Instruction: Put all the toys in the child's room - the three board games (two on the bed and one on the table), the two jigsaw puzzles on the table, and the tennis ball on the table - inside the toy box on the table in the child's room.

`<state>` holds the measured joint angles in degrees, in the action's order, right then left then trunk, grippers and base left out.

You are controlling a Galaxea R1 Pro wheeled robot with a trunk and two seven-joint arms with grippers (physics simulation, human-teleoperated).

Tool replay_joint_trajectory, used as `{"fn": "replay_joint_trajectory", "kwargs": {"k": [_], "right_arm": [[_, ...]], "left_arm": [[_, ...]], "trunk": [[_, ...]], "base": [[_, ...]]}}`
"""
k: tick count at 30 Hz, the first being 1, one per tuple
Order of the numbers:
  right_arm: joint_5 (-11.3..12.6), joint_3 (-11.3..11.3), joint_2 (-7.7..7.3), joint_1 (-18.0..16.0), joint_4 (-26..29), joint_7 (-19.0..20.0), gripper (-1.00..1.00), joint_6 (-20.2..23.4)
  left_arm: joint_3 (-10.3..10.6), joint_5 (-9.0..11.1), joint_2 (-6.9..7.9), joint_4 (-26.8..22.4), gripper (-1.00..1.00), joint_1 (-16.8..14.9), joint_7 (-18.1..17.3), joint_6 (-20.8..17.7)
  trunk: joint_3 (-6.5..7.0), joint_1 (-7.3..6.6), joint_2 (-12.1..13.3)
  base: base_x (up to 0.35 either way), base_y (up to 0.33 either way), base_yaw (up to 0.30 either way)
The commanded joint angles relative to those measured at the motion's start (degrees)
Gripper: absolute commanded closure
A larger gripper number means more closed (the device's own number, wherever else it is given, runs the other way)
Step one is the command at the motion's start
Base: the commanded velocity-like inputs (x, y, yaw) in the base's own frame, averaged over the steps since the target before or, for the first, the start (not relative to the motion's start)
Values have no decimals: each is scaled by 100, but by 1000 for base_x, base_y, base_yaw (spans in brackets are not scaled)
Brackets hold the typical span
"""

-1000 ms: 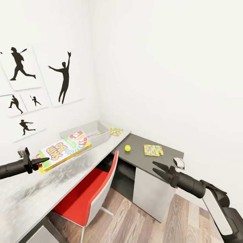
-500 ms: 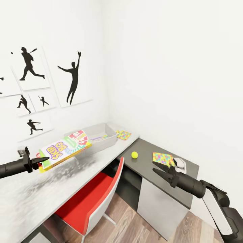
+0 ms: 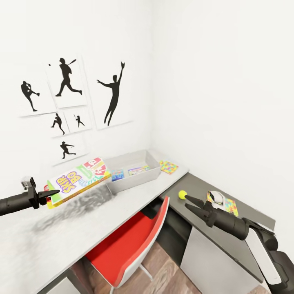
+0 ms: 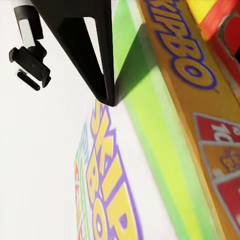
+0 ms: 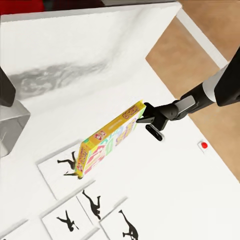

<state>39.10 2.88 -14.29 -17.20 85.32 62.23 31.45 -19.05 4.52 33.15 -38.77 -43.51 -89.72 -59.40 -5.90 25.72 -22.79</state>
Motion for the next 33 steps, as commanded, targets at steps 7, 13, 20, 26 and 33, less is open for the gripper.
{"fn": "replay_joint_trajectory", "kwargs": {"k": [7, 13, 20, 26, 33], "right_arm": [[38, 4, -3, -3, 2, 7, -100, 51], [43, 3, -4, -3, 0, 8, -100, 54], [45, 6, -4, -3, 2, 8, -100, 55], [45, 7, -4, -3, 0, 8, -100, 55], [45, 10, -4, -3, 1, 14, -100, 55]], "left_arm": [[-2, 5, -1, -3, 100, -11, -28, -60], [-2, 6, -1, -7, 100, -9, -28, -60], [-2, 13, -1, -6, 100, -10, -28, -60], [-2, 28, -1, -7, 100, -9, -28, -60], [-2, 60, -4, -7, 100, -11, -28, -60]], "trunk": [[-12, 6, -12], [-12, 6, -12], [-12, 6, -12], [-12, 6, -12], [-12, 6, -12]], "base": [[256, -165, 291], [256, -69, 247], [264, -50, 120], [242, -131, 19], [138, -32, 2]]}}
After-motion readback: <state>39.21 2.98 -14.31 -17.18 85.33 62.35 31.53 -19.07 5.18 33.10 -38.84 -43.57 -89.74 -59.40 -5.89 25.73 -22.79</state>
